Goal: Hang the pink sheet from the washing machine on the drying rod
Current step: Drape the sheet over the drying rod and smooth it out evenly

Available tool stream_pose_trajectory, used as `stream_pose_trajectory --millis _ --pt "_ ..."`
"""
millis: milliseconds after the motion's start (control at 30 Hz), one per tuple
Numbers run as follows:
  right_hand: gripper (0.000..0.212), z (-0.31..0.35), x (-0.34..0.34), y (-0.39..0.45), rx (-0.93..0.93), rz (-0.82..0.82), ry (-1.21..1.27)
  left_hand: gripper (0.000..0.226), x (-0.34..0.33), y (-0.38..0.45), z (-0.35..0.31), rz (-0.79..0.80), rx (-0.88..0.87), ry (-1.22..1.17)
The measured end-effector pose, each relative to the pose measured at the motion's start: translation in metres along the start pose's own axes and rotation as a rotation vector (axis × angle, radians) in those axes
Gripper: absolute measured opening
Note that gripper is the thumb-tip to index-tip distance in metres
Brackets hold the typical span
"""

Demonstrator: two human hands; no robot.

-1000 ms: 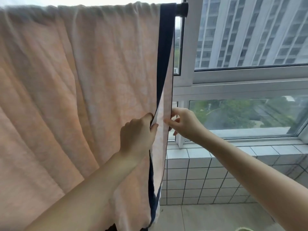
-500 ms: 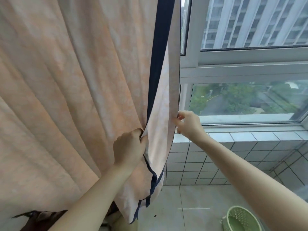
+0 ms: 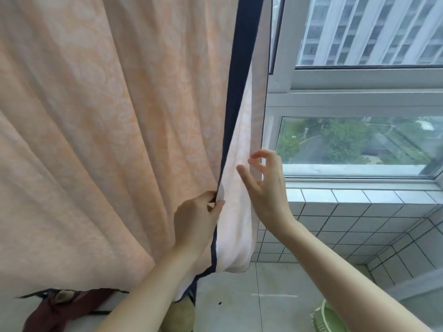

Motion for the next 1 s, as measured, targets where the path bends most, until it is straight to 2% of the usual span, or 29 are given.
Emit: stream_pose_trajectory --millis 33,100,133,167,233,300,333,400,500,567,700,800,867,900,933,1000 --pt "0.027 0.001 -0.013 -0.003 0.001 0.083 -0.026 0.015 -0.006 -0.002 -0.002 0.049 -0.011 -0.017" --pt "0.037 -0.006 -0.039 -0.008 -0.017 0.258 -0.068 0.023 -0.019 -0.006 -0.002 0.171 -0.02 -0.095" --pt "0.036 -0.009 -0.046 -0.007 -0.011 0.284 -0.081 0.029 -0.023 -0.007 -0.002 0.214 -0.029 -0.141" --pt "0.026 -0.008 -0.049 -0.006 0.013 0.265 -0.105 0.032 -0.021 -0.008 -0.004 0.228 -0.057 -0.17" --pt "0.014 -0.008 -0.047 -0.004 0.057 0.191 -0.104 0.029 0.002 -0.006 -0.009 0.116 -0.161 -0.161" --pt "0.016 -0.013 -0.047 -0.003 0.049 0.15 -0.054 0.02 0.046 -0.003 -0.007 -0.131 -0.215 -0.109" --pt "0.016 -0.016 -0.046 -0.003 0.041 0.135 -0.041 0.02 0.069 -0.002 -0.002 -0.268 -0.195 -0.09" --pt "0.013 -0.019 -0.045 -0.004 0.037 0.109 -0.051 0.035 0.104 -0.001 0.015 -0.465 -0.094 -0.08" --pt "0.013 -0.013 -0.042 -0.008 0.079 0.078 -0.077 0.071 0.107 0.011 0.045 -0.471 0.098 -0.116" --pt "0.016 -0.012 -0.044 -0.009 0.099 0.085 -0.077 0.082 0.106 0.014 0.056 -0.495 0.131 -0.144" --pt "0.025 -0.027 -0.045 -0.011 0.06 0.103 -0.079 0.078 0.128 0.006 0.068 -0.691 0.046 -0.194" --pt "0.022 -0.038 -0.044 -0.01 0.019 0.092 -0.126 0.074 0.124 0.012 0.093 -0.632 0.192 -0.295" --pt "0.019 -0.04 -0.044 -0.009 0.027 0.079 -0.173 0.051 0.121 0.016 0.103 -0.602 0.276 -0.269" --pt "0.018 -0.04 -0.045 -0.008 0.029 0.077 -0.208 0.035 0.123 0.017 0.101 -0.607 0.263 -0.23" --pt "0.017 -0.042 -0.046 -0.008 0.021 0.08 -0.25 0.028 0.122 0.017 0.097 -0.611 0.241 -0.207" --pt "0.016 -0.048 -0.046 -0.006 -0.017 0.086 -0.342 0.032 0.115 0.016 0.089 -0.578 0.174 -0.164"
Point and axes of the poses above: each hand's wrist, its own y-axis towards the middle knuckle, its own x-axis out of the back of the hand, z = x × y, the point moved 10 cm from there along y, towards the middle knuckle, and after that the axes turned 11 degrees about -y, right-handed, at the moved point
